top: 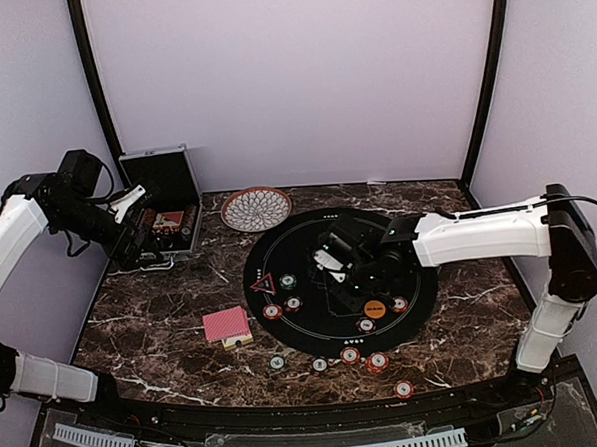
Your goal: Distribute texas hold em gaming equipment
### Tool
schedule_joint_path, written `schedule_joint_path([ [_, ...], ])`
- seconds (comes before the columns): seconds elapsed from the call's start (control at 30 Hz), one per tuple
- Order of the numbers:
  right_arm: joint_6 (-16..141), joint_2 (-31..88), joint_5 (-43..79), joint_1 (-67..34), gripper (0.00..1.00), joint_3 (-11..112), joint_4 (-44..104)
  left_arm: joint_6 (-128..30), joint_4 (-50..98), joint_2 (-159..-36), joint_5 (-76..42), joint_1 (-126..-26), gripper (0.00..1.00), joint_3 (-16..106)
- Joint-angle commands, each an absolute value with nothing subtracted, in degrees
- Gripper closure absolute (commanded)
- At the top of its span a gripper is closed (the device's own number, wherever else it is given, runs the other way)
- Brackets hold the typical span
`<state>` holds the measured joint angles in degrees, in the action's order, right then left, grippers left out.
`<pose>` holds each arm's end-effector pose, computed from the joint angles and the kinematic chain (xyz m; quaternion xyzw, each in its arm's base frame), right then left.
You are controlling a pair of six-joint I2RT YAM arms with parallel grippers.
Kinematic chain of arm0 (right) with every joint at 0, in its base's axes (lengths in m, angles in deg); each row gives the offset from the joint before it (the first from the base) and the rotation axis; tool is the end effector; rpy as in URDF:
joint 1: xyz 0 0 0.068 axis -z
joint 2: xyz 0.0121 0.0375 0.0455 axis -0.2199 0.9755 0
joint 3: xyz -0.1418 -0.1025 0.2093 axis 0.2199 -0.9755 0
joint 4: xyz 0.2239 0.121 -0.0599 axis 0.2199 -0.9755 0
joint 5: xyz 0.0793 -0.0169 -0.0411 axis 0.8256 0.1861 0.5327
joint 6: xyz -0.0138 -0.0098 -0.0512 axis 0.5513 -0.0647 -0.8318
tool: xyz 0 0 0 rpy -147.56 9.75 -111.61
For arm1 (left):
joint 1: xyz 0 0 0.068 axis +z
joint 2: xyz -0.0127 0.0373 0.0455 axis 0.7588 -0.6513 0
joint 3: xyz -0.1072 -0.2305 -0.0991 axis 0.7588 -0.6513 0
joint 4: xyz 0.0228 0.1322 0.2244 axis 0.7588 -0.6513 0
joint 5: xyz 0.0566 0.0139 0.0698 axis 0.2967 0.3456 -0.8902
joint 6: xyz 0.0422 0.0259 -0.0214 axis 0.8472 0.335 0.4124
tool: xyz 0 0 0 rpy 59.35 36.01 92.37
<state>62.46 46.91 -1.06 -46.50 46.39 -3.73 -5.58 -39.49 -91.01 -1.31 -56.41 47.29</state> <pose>0.1897 0.3042 0.2156 -0.4062 0.8761 0.0474 0.2553 0.2196 -0.0416 0.3541 0.3693 0.8622 -0.1312 0.3210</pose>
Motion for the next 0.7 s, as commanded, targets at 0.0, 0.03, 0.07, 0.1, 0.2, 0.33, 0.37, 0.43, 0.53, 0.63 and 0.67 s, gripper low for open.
schedule_joint_path([
  [0.0, 69.02, 45.09, -7.18, -40.25, 0.74, 42.21, -4.85, -4.47, -40.58, -91.52, 0.61, -57.03, 0.01, 48.29],
  [0.03, 70.18, 45.05, -7.94, -38.82, 0.74, 41.51, -5.13, -4.36, -40.63, -91.58, 0.64, -57.14, 0.01, 48.29],
  [0.07, 71.43, 44.95, -8.88, -37.33, 0.74, 40.77, -5.22, -4.30, -40.66, -91.81, 0.63, -57.26, 0.01, 48.28],
  [0.1, 72.44, 44.69, -9.12, -35.95, 0.74, 40.06, -5.17, -4.19, -40.63, -91.91, 0.76, -57.26, 0.01, 48.28],
  [0.2, 76.15, 43.87, -10.41, -32.31, 0.74, 38.40, -5.42, -3.30, -41.20, -92.27, 1.42, -57.33, 0.01, 48.03],
  [0.33, 79.07, 41.48, -10.87, -28.14, 0.74, 35.90, -5.62, -2.52, -41.75, -93.02, 1.89, -57.36, 0.01, 47.87],
  [0.37, 79.53, 40.90, -10.72, -27.07, 0.74, 35.26, -5.62, -2.51, -41.70, -93.18, 1.86, -57.36, 0.01, 47.81],
  [0.43, 79.97, 39.88, -10.11, -24.89, 0.74, 34.02, -5.38, -2.48, -41.40, -93.36, 2.16, -57.41, 0.01, 47.58],
  [0.53, 80.31, 39.16, -9.83, -22.97, 0.74, 32.88, -5.26, -2.12, -41.50, -93.71, 3.09, -57.44, 0.01, 47.35],
  [0.63, 80.68, 39.03, -9.15, -21.97, 0.74, 32.18, -5.09, -0.55, -42.68, -94.73, 4.30, -57.57, 0.01, 47.40],
  [0.67, 80.82, 39.14, -8.80, -21.85, 0.73, 31.98, -4.98, -0.20, -43.40, -94.95, 4.51, -57.65, 0.01, 47.40],
])
